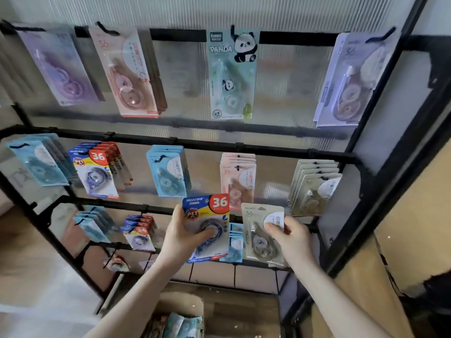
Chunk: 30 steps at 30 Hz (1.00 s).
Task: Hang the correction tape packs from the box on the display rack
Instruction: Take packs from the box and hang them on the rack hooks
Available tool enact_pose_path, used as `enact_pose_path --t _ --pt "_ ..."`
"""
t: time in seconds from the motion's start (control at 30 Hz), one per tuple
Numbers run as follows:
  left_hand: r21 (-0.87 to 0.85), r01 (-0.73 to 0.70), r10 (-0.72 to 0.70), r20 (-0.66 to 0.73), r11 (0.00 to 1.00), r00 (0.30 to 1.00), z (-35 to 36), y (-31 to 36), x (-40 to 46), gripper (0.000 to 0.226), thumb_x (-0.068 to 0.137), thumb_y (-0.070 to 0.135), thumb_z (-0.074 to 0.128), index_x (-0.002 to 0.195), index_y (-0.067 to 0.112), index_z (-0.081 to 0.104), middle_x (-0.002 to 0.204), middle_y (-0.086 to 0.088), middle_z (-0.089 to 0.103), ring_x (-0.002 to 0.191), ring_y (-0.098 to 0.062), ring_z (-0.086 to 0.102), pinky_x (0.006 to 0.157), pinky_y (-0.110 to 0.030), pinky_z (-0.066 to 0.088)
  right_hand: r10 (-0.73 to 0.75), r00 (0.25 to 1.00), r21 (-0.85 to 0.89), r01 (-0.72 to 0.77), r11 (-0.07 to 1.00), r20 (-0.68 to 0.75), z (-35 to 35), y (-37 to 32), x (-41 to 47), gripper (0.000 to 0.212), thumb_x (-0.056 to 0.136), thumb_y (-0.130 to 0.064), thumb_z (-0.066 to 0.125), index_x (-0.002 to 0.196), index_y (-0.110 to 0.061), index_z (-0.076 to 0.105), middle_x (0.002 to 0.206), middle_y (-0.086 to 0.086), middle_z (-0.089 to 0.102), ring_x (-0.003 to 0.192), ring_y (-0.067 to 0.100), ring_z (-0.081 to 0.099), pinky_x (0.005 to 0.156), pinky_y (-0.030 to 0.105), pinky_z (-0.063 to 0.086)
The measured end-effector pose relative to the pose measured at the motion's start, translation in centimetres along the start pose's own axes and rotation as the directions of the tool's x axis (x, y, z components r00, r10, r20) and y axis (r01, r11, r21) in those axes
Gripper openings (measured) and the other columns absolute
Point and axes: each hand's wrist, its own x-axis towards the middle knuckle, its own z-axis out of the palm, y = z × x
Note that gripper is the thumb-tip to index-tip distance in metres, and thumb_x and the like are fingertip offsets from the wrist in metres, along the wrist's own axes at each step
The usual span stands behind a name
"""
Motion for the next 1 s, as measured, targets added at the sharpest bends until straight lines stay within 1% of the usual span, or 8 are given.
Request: enact_pose_path --t 0.13,0.23,0.33,0.43,0.63,0.83,0.93,1.0 --pt "0.0 0.01 -0.01 -0.009 1.0 1.0 1.7 -2.3 -1.3 0.061 0.065 0.0 0.084 0.101 0.032 0.047 0.1 0.011 0.064 0.089 0.007 0.062 0.073 -0.015 0.053 0.0 1.0 0.003 0.0 1.0 0.022 0.1 3.2 -0.3 0.023 0.081 -0.011 0.072 0.074 -0.031 0.063 0.08 -0.01 0.069 0.081 0.015 0.065 0.078 0.04 0.051" --pt "0.011 0.025 -0.025 -0.008 1.0 1.0 2.4 -5.2 -2.2 0.058 0.065 -0.001 0.083 0.099 0.03 0.048 0.097 0.012 0.066 0.089 0.003 0.064 0.078 -0.025 0.054 0.018 0.999 -0.005 -0.018 1.0 0.039 1.1 6.5 -0.7 0.019 0.081 -0.012 0.072 0.078 -0.03 0.064 0.086 -0.005 0.07 0.085 0.017 0.065 0.08 0.042 0.053" --pt "0.005 0.038 -0.038 0.007 0.999 0.999 3.0 -9.7 -2.8 0.057 0.065 -0.001 0.084 0.103 0.025 0.05 0.099 0.008 0.068 0.092 -0.005 0.066 0.082 -0.033 0.055 0.017 0.999 -0.042 -0.016 0.999 0.036 2.8 10.7 -1.0 0.005 0.081 -0.016 0.072 0.085 -0.015 0.069 0.09 0.003 0.07 0.088 0.023 0.064 0.08 0.044 0.053" --pt "-0.012 0.044 -0.044 -0.004 0.999 0.999 4.1 -15.8 -3.3 0.056 0.065 -0.002 0.084 0.102 0.022 0.051 0.097 0.005 0.068 0.09 -0.005 0.067 0.079 -0.029 0.055 0.025 0.998 -0.005 -0.025 1.0 0.05 5.2 15.9 -1.5 0.013 0.083 -0.015 0.07 0.087 -0.002 0.067 0.084 0.003 0.07 0.084 0.022 0.065 0.073 0.037 0.051" --pt "-0.04 0.044 -0.045 -0.02 0.998 0.999 7.1 -31.5 -4.7 0.057 0.065 -0.002 0.083 0.105 0.023 0.051 0.096 0.008 0.069 0.091 -0.003 0.067 0.076 -0.019 0.053 0.003 0.999 0.035 -0.005 0.999 0.054 11.6 28.6 -2.3 0.002 0.084 -0.015 0.069 0.084 -0.017 0.067 0.085 -0.005 0.07 0.082 0.012 0.064 0.07 0.031 0.049" --pt "-0.062 -0.016 0.012 -0.067 0.998 0.998 9.6 -45.2 -5.3 0.053 0.068 0.001 0.083 0.101 0.023 0.048 0.097 0.009 0.067 0.089 0.0 0.067 0.072 -0.016 0.052 -0.107 0.994 0.082 0.105 0.991 0.026 17.5 38.8 -2.5 0.003 0.084 -0.016 0.068 0.082 -0.018 0.067 0.081 -0.004 0.068 0.072 0.008 0.058 0.063 0.026 0.045" --pt "-0.072 -0.041 0.035 -0.092 0.997 0.995 9.5 -50.1 -5.5 0.053 0.068 0.003 0.083 0.102 0.023 0.048 0.099 0.007 0.067 0.092 -0.002 0.067 0.073 -0.017 0.053 -0.168 0.985 0.136 0.162 0.977 0.031 20.0 41.6 -2.9 0.01 0.086 -0.016 0.067 0.085 -0.026 0.065 0.083 -0.014 0.067 0.071 -0.007 0.06 0.058 0.009 0.043" --pt "-0.088 -0.036 0.026 -0.109 0.995 0.994 8.8 -52.2 -5.6 0.054 0.069 0.004 0.083 0.107 0.02 0.049 0.102 0.004 0.068 0.094 -0.006 0.067 0.074 -0.018 0.053 -0.172 0.984 0.149 0.164 0.975 0.045 21.4 42.8 -3.3 0.009 0.087 -0.016 0.065 0.09 -0.025 0.066 0.087 -0.015 0.067 0.075 -0.009 0.06 0.056 0.005 0.041"
